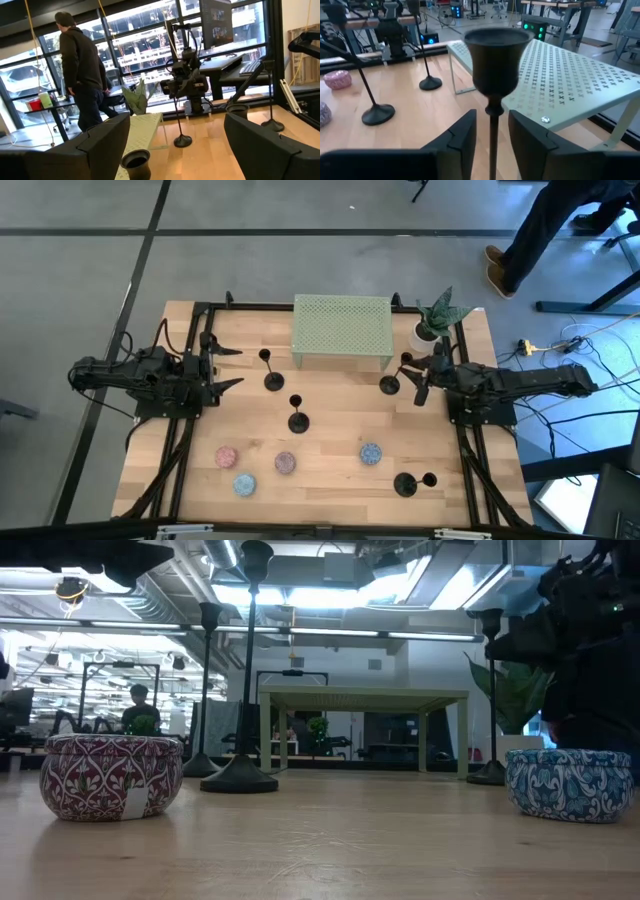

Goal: Pick & Place candle stick holders
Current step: Put the black candle holder on the shelf

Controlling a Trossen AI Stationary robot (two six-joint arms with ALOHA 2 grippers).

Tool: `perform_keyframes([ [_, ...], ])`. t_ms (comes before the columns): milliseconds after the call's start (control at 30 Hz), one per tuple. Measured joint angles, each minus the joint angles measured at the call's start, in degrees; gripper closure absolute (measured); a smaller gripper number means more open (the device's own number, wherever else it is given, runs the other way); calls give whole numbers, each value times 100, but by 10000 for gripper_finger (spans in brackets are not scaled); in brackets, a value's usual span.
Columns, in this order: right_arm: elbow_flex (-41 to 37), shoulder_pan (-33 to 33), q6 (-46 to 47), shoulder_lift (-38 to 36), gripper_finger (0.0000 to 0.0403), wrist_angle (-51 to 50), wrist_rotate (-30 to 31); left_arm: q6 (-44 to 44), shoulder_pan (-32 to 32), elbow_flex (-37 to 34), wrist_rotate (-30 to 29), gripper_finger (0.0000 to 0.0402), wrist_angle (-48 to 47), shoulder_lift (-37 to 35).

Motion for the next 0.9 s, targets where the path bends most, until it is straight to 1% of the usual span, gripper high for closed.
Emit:
perform_keyframes([
  [200,0,0,-55,369,336,139,-2,0,2,0,-1,80,7,1],
  [400,0,0,-288,390,388,246,0,-12,1,0,1,80,4,2],
  [467,0,0,-299,390,388,287,0,-28,0,0,1,80,4,2],
  [600,76,0,-300,390,372,531,0,-64,1,0,1,80,4,2],
  [700,373,-2,-290,390,374,560,0,-98,0,0,1,80,2,2],
  [800,749,0,-70,390,389,534,-6,-239,0,0,1,80,2,2],
  [900,1159,0,303,390,390,516,-217,-292,0,0,1,80,-2,2],
])
